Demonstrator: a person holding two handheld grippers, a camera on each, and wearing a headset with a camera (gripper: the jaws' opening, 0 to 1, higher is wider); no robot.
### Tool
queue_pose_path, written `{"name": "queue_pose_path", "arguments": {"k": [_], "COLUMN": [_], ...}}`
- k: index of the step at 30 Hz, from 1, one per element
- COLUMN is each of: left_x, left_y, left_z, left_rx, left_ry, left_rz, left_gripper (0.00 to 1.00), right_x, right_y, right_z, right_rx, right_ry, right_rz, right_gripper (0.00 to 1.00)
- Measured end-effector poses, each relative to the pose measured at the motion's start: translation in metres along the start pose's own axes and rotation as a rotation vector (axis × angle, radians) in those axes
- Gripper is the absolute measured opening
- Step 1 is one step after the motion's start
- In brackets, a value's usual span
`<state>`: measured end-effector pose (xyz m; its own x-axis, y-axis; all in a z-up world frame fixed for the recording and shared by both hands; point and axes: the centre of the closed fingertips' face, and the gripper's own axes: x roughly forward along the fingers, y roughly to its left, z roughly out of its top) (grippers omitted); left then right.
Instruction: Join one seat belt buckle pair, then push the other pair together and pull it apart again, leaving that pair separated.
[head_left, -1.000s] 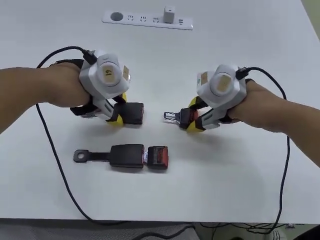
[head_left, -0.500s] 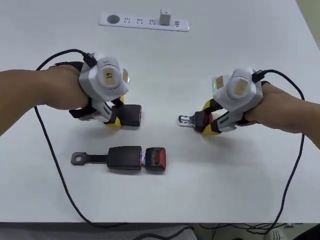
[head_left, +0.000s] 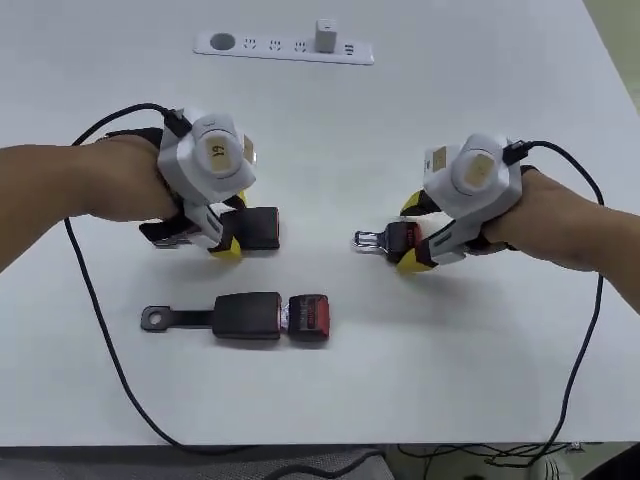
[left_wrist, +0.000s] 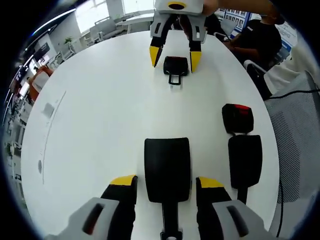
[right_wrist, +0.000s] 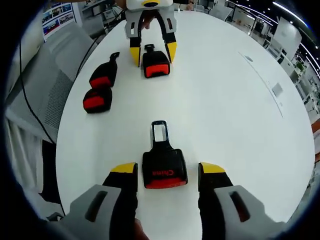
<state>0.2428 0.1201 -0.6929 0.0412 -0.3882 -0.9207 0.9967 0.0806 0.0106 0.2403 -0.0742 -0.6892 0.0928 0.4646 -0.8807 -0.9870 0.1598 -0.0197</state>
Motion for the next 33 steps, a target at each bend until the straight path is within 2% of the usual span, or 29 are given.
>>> {"name": "queue_pose_path", "arguments": {"k": [1, 2, 3, 4, 6, 7, 9, 10, 12, 13, 15, 17, 19, 21, 23, 25, 26, 29, 31, 33], "left_x": [-0.002, -0.005, -0.008, -0.011, -0.016, -0.021, -0.028, -0.032, -0.045, -0.049, -0.058, -0.068, -0.073, -0.078, -0.084, -0.088, -0.089, -0.096, -0.100, -0.103], "left_y": [0.002, -0.002, -0.004, -0.005, -0.009, -0.009, -0.008, -0.010, -0.014, -0.018, -0.026, -0.042, -0.050, -0.057, -0.066, -0.079, -0.080, -0.089, -0.093, -0.097], "left_z": [0.001, 0.002, 0.004, 0.006, 0.005, 0.005, 0.006, 0.006, 0.002, 0.000, -0.007, -0.015, -0.030, -0.044, -0.046, -0.055, -0.064, -0.069, -0.071, -0.073], "left_rx": [0.012, -0.014, -0.031, -0.032, -0.031, -0.046, -0.093, -0.129, -0.208, -0.232, -0.281, -0.311, -0.339, -0.395, -0.437, -0.470, -0.478, -0.527, -0.540, -0.544], "left_ry": [-0.008, -0.018, -0.027, -0.038, -0.048, -0.067, -0.116, -0.135, -0.196, -0.206, -0.242, -0.245, -0.251, -0.275, -0.303, -0.300, -0.305, -0.336, -0.351, -0.356], "left_rz": [0.015, -0.001, -0.005, 0.009, 0.022, 0.040, 0.073, 0.079, 0.110, 0.114, 0.134, 0.145, 0.175, 0.195, 0.215, 0.217, 0.231, 0.247, 0.263, 0.271], "left_gripper": [0.53, 0.54, 0.54, 0.54, 0.58, 0.59, 0.60, 0.61, 0.64, 0.66, 0.70, 0.72, 0.76, 0.78, 0.82, 0.82, 0.82, 0.87, 0.91, 0.93], "right_x": [-0.001, -0.005, -0.007, -0.010, -0.018, -0.023, -0.029, -0.029, -0.032, -0.033, -0.037, -0.039, -0.039, -0.041, -0.044, -0.049, -0.050, -0.054, -0.057, -0.060], "right_y": [-0.001, 0.003, 0.006, 0.003, 0.002, 0.003, 0.007, 0.007, 0.016, 0.021, 0.034, 0.044, 0.052, 0.059, 0.065, 0.069, 0.070, 0.080, 0.086, 0.087], "right_z": [0.001, 0.008, 0.013, 0.017, 0.020, 0.024, 0.029, 0.028, 0.029, 0.030, 0.034, 0.037, 0.038, 0.037, 0.036, 0.035, 0.034, 0.032, 0.034, 0.026], "right_rx": [0.013, 0.045, 0.095, 0.149, 0.138, 0.154, 0.208, 0.202, 0.215, 0.222, 0.245, 0.290, 0.342, 0.356, 0.356, 0.386, 0.385, 0.397, 0.443, 0.431], "right_ry": [-0.011, -0.041, -0.080, -0.123, -0.134, -0.154, -0.198, -0.197, -0.207, -0.214, -0.226, -0.253, -0.289, -0.294, -0.299, -0.319, -0.320, -0.326, -0.360, -0.340], "right_rz": [-0.013, -0.020, -0.009, -0.024, -0.074, -0.091, -0.108, -0.110, -0.122, -0.126, -0.136, -0.147, -0.146, -0.164, -0.183, -0.217, -0.227, -0.229, -0.220, -0.250], "right_gripper": [0.48, 0.49, 0.50, 0.51, 0.58, 0.59, 0.62, 0.63, 0.64, 0.66, 0.69, 0.74, 0.78, 0.82, 0.87, 0.92, 0.94, 0.98, 1.00, 1.00]}}
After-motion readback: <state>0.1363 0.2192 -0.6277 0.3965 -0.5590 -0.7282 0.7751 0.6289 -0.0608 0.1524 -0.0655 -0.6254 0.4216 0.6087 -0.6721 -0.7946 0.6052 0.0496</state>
